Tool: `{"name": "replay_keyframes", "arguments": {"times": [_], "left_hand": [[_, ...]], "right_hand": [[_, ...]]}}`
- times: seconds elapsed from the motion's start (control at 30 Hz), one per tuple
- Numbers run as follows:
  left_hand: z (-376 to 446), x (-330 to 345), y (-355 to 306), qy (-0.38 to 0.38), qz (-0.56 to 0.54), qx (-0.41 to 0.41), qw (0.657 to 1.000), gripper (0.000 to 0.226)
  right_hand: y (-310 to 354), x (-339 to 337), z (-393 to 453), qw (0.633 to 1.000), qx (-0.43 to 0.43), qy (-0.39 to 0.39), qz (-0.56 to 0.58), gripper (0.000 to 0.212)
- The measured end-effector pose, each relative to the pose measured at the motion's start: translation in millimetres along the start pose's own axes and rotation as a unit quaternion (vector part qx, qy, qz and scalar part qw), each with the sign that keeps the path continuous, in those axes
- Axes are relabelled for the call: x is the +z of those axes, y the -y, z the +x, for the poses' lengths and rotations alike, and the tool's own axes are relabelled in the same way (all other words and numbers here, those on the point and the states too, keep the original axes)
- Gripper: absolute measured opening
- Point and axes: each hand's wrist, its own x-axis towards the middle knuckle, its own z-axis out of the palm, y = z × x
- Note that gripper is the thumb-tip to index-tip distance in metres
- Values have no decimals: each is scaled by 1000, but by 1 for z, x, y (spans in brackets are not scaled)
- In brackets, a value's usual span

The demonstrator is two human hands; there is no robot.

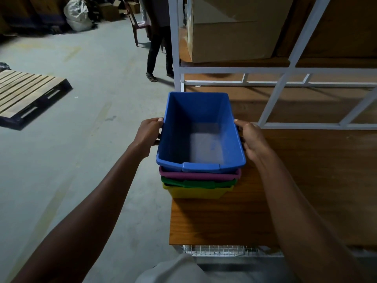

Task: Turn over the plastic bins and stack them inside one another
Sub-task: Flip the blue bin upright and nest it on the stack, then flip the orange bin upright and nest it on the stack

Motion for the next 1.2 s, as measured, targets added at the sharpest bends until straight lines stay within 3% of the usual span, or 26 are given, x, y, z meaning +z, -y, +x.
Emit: {"name": "replay_keyframes", "arguments": {"times": [0.4, 0.53, 0.67, 0.83, 0.93, 1.03, 1.2], "left_hand": [[-9, -2, 2, -27, 28, 31, 999, 37], [-14, 1, -5, -127, 50, 121, 983, 38], [-23, 16, -29, -138, 80, 226, 961, 30], [-51, 68, -63, -36, 96, 311, 945, 33], [-89, 120, -74, 94, 70, 336, 935, 31], [-131, 185, -71, 235, 42, 292, 926, 25], [-188, 316, -44, 335, 41, 188, 922, 24]], "right_hand": [[-6, -4, -11, 1000, 4, -13, 2, 25], [-5, -12, -20, 999, -20, -37, -22, 26], [-10, -38, -34, 992, -71, -91, -54, 29], [-29, -96, -71, 986, -90, -130, -47, 29], [-51, -143, -94, 982, -89, -164, -39, 30], [-80, -192, -120, 978, -72, -192, -24, 27], [-136, -289, -166, 969, -21, -244, 25, 17]]}}
